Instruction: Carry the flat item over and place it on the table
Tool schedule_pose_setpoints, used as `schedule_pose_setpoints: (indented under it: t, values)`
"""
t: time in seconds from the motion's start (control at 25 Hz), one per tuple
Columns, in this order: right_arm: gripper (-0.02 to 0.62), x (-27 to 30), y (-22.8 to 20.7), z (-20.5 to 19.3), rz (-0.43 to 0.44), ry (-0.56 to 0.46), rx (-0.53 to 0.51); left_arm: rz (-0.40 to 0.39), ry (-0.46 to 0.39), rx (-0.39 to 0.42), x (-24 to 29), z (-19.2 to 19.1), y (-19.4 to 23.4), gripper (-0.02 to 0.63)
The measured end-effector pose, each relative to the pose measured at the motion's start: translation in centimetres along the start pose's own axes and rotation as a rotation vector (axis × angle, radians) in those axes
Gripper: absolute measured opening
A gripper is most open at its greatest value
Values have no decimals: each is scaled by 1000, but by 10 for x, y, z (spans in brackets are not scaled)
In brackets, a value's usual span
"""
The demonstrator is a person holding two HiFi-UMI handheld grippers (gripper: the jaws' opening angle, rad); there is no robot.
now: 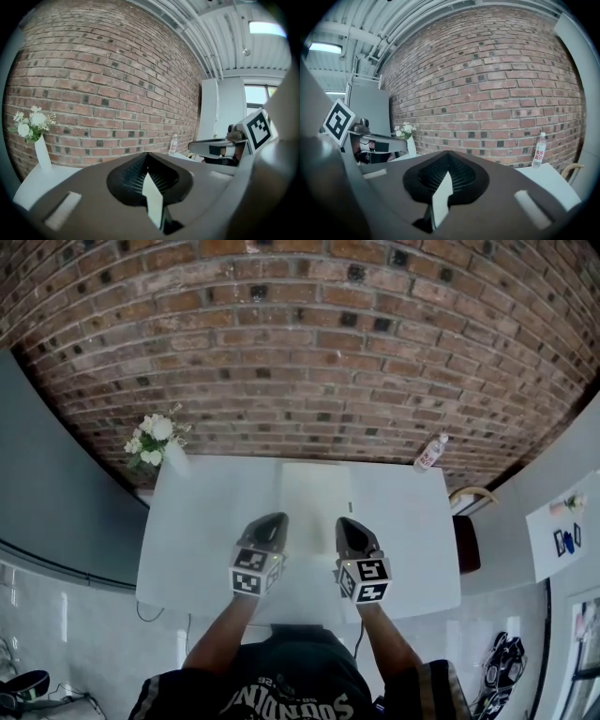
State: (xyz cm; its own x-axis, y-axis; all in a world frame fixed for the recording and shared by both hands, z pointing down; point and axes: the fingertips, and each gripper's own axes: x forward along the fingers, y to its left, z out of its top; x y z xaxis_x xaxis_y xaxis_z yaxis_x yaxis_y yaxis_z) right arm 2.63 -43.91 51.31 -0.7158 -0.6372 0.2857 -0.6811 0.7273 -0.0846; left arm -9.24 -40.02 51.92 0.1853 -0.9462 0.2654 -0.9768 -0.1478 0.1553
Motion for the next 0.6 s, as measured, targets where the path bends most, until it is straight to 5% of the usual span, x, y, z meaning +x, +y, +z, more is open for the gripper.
schedule_pose_setpoints:
  t: [0.6]
  values:
    - [0,-60,14,5,31,-21,-41,36,-34,-1,-54,1,-38,10]
